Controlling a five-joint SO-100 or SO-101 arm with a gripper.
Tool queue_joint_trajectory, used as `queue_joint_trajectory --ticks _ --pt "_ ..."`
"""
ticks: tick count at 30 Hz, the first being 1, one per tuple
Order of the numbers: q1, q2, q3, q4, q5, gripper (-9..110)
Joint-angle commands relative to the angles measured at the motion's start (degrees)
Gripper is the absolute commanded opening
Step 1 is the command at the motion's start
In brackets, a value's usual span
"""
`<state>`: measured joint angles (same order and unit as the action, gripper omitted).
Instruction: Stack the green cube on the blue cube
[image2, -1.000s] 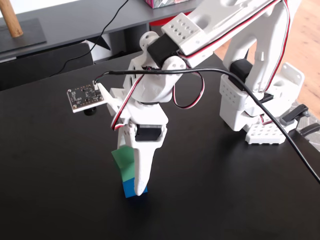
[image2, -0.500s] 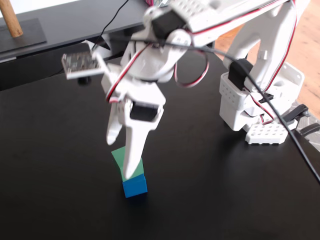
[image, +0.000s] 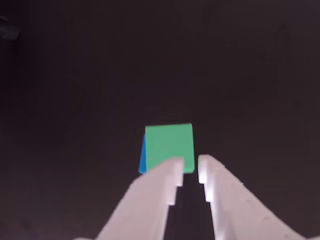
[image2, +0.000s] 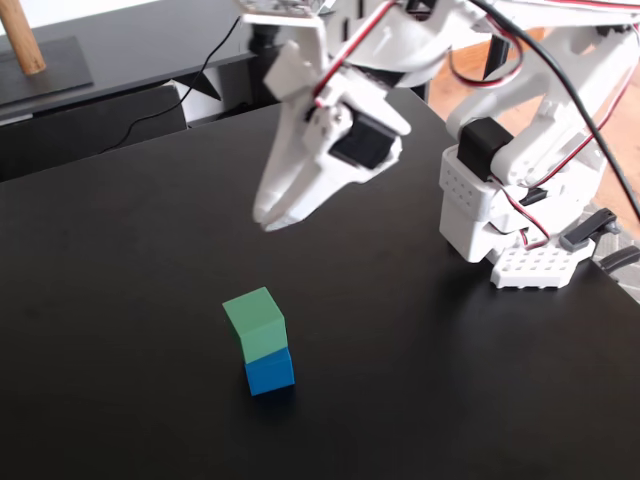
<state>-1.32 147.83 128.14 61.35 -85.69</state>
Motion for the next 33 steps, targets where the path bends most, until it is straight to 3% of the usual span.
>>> queue_joint_trajectory --ticks 1,19,33 --pt "-0.4 9.0 5.3 -0.4 -1.3 0" --pt "-1.1 36.3 39.9 -5.1 -4.6 0" --pt "-0.6 40.6 50.5 -0.2 -5.3 0"
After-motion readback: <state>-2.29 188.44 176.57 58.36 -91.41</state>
